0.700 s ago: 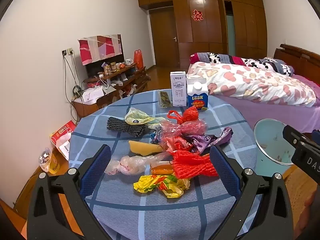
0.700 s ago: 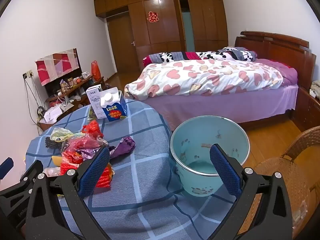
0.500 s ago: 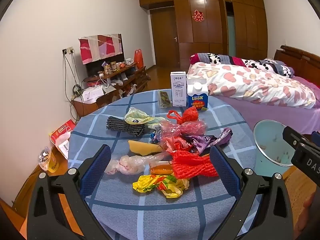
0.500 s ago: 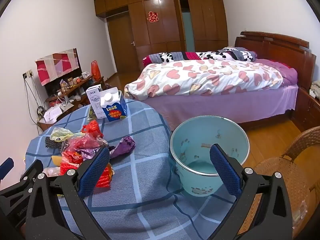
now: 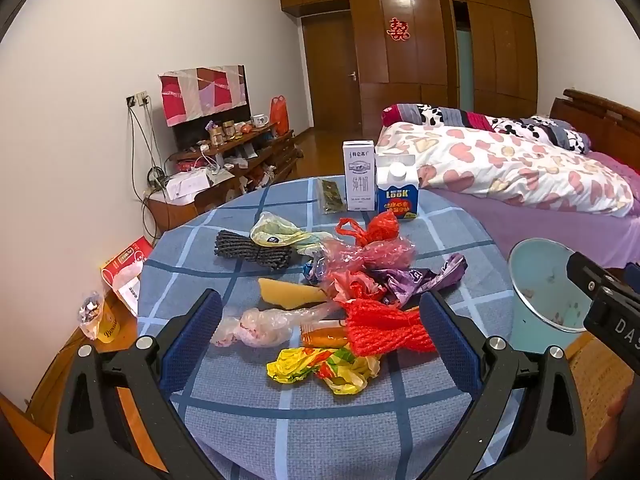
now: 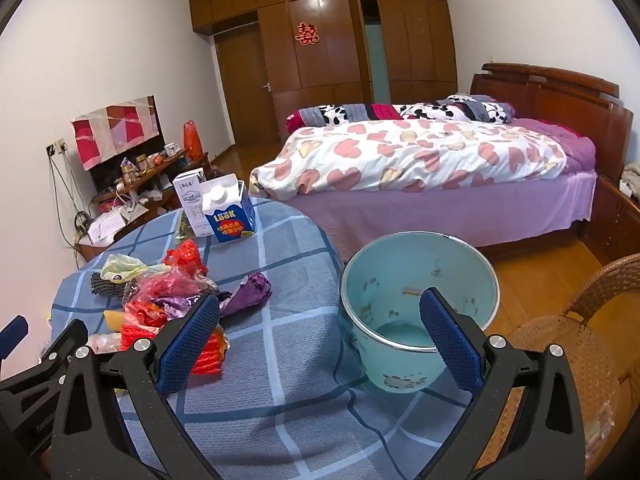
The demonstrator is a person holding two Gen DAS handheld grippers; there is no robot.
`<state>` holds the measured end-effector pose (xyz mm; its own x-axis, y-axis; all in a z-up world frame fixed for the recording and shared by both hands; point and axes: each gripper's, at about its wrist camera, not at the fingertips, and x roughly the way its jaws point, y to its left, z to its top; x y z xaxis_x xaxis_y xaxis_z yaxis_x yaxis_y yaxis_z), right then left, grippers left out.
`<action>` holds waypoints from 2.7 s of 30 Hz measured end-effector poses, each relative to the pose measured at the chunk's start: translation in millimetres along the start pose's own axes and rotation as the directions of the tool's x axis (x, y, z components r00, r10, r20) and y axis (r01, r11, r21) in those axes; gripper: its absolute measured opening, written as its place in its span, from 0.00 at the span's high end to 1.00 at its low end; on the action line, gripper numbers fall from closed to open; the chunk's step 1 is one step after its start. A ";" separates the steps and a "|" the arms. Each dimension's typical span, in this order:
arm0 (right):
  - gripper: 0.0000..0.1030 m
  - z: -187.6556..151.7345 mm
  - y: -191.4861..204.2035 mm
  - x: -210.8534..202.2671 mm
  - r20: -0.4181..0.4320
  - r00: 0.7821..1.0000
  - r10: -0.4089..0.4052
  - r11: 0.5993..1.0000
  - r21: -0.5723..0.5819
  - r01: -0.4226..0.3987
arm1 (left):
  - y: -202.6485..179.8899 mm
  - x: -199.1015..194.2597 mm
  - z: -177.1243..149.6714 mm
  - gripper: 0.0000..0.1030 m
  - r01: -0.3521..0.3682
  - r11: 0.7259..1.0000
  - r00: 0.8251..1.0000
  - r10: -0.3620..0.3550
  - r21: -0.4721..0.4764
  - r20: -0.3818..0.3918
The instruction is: Collect trash
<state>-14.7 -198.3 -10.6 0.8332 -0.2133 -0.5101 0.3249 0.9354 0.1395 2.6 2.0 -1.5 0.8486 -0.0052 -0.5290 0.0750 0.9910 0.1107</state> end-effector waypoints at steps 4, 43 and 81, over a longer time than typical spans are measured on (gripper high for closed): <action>0.04 0.4 -1.9 0.4 -0.002 1.000 -0.007 1.000 0.000 0.007 | 1.1 0.0 1.3 0.06 -0.001 1.000 1.000 0.001 0.001 0.001; 0.04 0.2 2.9 2.0 -0.002 1.000 -0.006 1.000 0.001 0.006 | -3.5 -3.5 1.9 0.06 0.005 1.000 1.000 -0.005 -0.003 0.001; 0.04 -8.5 10.9 8.3 -0.010 1.000 0.007 1.000 -0.017 -0.007 | -11.2 3.0 -19.2 0.06 0.014 1.000 0.999 -0.014 -0.011 -0.028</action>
<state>-8.0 -187.5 -20.6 0.8309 -0.2043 -0.5175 0.3115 0.9415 0.1283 -5.7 -6.5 -20.5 0.8323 -0.0157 -0.5541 0.0815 0.9922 0.0942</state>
